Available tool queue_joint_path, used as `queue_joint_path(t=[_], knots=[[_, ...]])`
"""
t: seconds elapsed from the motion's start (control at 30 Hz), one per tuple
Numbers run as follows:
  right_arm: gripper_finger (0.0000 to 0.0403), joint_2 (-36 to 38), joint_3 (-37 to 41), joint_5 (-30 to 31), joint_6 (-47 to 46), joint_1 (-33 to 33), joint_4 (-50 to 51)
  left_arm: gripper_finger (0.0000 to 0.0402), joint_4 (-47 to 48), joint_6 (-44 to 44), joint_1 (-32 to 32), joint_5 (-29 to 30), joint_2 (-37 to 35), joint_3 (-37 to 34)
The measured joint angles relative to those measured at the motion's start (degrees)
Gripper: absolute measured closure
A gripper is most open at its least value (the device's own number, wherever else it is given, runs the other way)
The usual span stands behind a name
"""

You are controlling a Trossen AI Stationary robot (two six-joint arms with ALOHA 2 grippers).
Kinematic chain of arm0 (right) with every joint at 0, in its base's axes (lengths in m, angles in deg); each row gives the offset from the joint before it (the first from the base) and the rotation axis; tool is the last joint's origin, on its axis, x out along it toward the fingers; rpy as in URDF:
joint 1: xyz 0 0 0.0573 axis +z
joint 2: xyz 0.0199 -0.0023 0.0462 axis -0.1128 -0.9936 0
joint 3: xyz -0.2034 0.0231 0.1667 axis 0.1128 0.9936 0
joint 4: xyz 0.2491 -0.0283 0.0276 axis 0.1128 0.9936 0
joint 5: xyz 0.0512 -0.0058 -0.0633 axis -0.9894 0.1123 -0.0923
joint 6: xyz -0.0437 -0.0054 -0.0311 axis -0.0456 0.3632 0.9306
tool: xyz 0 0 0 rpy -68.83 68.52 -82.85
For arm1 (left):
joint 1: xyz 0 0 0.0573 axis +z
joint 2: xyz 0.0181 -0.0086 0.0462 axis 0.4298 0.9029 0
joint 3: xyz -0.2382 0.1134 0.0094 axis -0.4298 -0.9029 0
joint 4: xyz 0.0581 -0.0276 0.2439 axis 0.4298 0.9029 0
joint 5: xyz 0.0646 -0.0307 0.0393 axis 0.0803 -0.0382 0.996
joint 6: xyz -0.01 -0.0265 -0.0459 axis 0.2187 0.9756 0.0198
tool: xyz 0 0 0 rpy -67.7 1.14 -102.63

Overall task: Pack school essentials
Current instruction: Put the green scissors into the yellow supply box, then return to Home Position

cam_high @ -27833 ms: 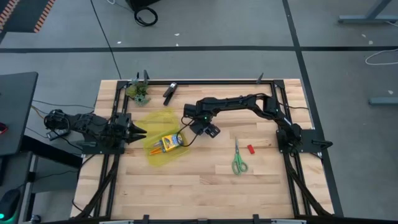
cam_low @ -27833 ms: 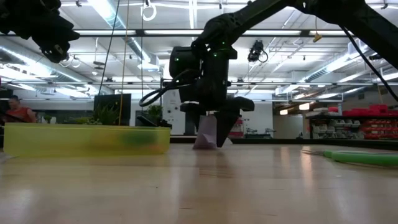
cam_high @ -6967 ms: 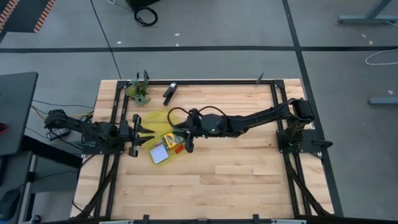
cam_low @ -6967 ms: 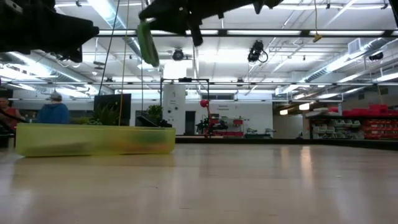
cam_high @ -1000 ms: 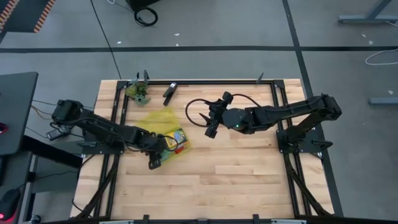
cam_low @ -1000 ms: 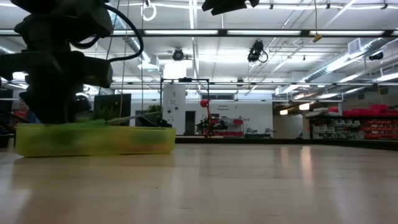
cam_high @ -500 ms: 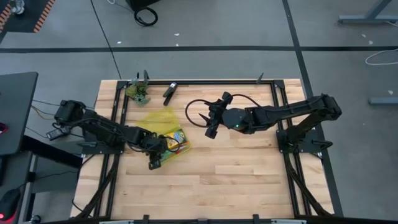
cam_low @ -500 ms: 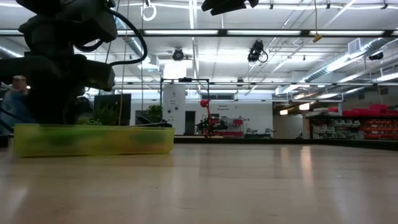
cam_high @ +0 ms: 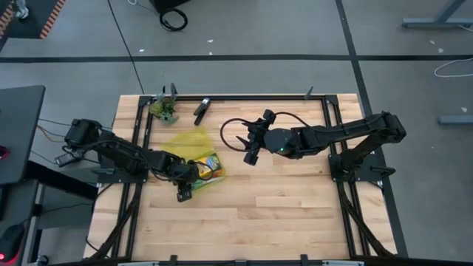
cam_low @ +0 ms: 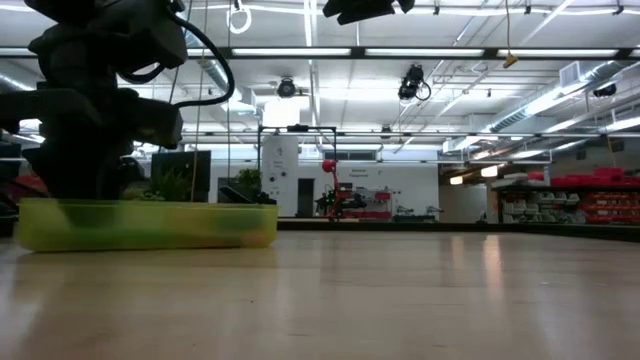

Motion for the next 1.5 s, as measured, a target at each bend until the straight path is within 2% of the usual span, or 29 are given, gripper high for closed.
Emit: queue_joint_path(t=[0.13, 0.23, 0.73, 1.0, 1.23, 1.33, 1.5], knots=[[0.0173, 0.0, 0.0, -0.3, -0.2, 0.0, 0.0, 0.0185, 0.3, 0.2, 0.0, 0.2, -0.6, 0.0], [0.0173, 0.0, 0.0, -0.5, -0.2, 0.0, 0.0, 0.0173, 0.7, 0.1, 0.0, 0.3, -1.8, -0.1], [0.0173, 0.0, 0.0, -1.2, -0.2, 0.0, 1.9, 0.0170, 2.5, -3.1, 0.0, 1.2, -9.1, -0.1], [0.0173, 0.0, 1.1, -4.6, 2.3, 0.4, 1.6, 0.0198, 2.5, -8.9, 0.0, 3.2, -18.0, -0.1], [0.0173, 0.1, 4.1, -4.9, 3.3, -0.2, -1.1, 0.0229, 3.9, -13.2, 0.0, 8.7, -28.3, -0.1], [0.0173, 1.3, 5.4, -6.8, 2.8, -0.7, -1.9, 0.0237, 4.4, -14.4, 0.0, 9.9, -32.2, -0.2], [0.0182, 6.9, 13.6, -11.6, 3.2, -1.8, -10.1, 0.0246, 4.3, -16.1, 0.0, 11.1, -38.4, -1.3]])
